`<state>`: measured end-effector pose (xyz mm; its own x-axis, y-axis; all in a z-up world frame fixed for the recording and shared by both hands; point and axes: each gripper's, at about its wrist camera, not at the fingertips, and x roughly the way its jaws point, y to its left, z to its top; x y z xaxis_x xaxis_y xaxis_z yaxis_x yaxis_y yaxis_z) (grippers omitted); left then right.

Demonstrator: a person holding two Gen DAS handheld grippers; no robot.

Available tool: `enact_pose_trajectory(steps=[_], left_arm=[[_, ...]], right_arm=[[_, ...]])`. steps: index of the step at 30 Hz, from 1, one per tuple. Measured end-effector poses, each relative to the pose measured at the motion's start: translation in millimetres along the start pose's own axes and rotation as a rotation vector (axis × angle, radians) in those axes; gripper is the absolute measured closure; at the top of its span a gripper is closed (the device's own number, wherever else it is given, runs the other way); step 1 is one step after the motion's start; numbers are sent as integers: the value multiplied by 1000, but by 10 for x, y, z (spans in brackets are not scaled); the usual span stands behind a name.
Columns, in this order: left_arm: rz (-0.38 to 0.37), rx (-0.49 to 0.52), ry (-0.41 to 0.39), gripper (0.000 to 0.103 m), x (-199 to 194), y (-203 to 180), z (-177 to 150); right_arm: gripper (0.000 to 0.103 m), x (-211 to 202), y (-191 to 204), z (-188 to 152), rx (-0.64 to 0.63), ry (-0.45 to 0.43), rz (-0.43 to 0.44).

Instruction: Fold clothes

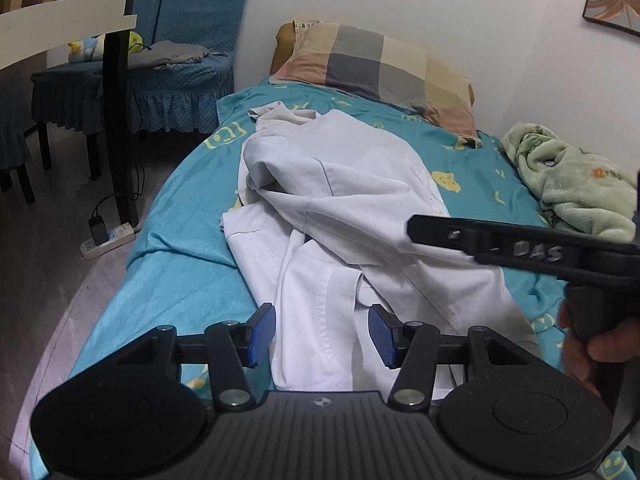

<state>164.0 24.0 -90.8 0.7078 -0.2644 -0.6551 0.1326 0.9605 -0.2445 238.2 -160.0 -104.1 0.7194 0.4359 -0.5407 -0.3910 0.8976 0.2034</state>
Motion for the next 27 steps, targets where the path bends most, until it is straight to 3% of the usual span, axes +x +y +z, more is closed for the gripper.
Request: enact_pose_trajectory(steps=[1,2,4,10,12,15,21,25,27], left_arm=[[-5,-1,-1,48,25,8,3],[-10,-3,-3,48,51,16,5],[-20,-5,-5,48,102,32,11],[-47,-19,-19,48,229,89,32],[-43,-20,-39,48,207,101,51],[-37,25,-64,48,178,41,64],[-45,102,-61,49,189,-88,23],[-43,148,-68,49,201,-161,-2],[-41,173,-78,49,214,-211,-14]], right_arm=[[55,63,20,-25,-25,9,-2],[79,118,26,-45,-41,23,-6],[97,180,-3,-85,-36,45,-23],[99,-326,-201,224,93,-161,-91],[100,-493,-332,280,142,-207,-155],[100,-619,-674,190,308,-182,-278],[99,-662,-1444,-473,787,46,-429],[96,-786,-1469,-612,892,57,-406],[96,-914,-1347,-502,845,38,-430]])
